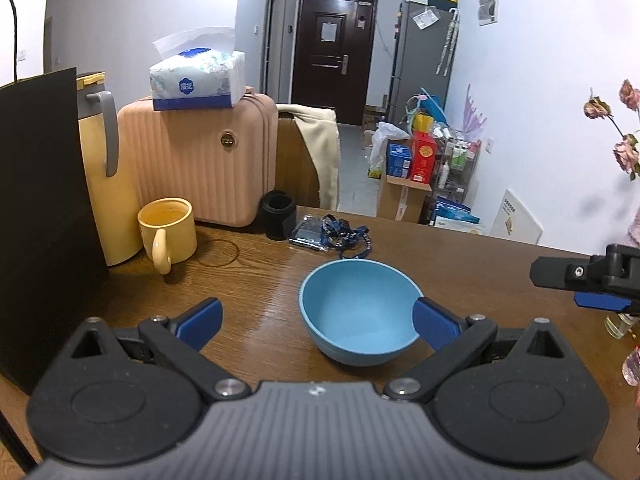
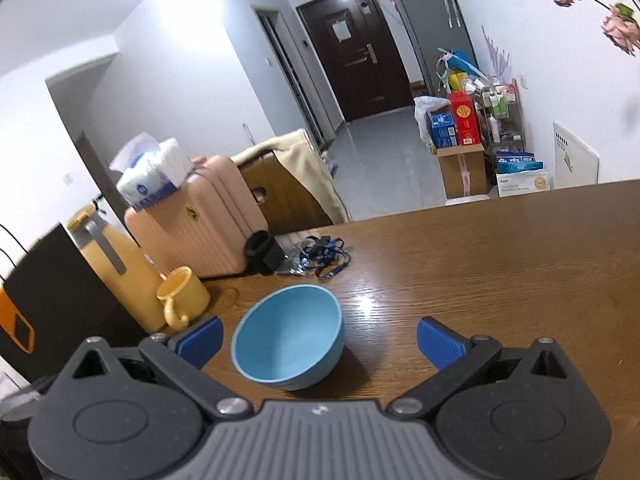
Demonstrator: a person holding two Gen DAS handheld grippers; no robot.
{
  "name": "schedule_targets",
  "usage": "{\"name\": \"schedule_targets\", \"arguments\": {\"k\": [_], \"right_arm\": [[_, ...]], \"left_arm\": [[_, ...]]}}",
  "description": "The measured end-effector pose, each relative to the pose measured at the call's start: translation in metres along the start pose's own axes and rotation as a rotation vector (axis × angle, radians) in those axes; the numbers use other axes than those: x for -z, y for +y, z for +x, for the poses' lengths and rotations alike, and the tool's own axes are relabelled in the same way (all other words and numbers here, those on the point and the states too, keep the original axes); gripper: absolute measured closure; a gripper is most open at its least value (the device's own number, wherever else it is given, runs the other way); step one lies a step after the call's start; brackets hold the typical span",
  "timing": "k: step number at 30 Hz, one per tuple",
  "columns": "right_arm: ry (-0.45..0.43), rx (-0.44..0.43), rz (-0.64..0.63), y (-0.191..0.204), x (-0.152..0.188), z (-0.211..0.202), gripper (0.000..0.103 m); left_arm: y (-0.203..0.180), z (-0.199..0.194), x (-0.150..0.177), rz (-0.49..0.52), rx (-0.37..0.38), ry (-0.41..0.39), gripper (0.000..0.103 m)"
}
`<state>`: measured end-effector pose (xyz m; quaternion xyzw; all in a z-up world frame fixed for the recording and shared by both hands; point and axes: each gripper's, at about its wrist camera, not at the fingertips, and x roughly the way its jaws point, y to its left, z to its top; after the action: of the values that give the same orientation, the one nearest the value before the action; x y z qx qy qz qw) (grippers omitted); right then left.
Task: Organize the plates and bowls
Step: 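Lower both open tools around opposite sides of that bowl's rim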
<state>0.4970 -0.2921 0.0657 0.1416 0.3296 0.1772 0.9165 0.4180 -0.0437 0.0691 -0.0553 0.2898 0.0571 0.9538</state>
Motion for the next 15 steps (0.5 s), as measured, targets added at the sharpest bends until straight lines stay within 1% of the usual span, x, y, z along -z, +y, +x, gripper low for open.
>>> {"name": "schedule_targets", "arguments": {"k": [8, 11, 15], "right_arm": [[0.101, 0.053, -0.061, 0.006, -0.01, 0.041, 0.0], [0.155, 0.079, -0.068, 0.01, -0.011, 0.059, 0.0], [0.21, 0.128, -0.061, 0.012, -0.016, 0.079, 0.0]], "left_arm": [[0.013, 0.022, -0.013, -0.034, -0.036, 0.026, 0.0], [0.016, 0.036, -0.019, -0.02, -0.05, 0.062, 0.0], [0.02, 0.052, -0.029, -0.011, -0.042, 0.095, 0.0]]}}
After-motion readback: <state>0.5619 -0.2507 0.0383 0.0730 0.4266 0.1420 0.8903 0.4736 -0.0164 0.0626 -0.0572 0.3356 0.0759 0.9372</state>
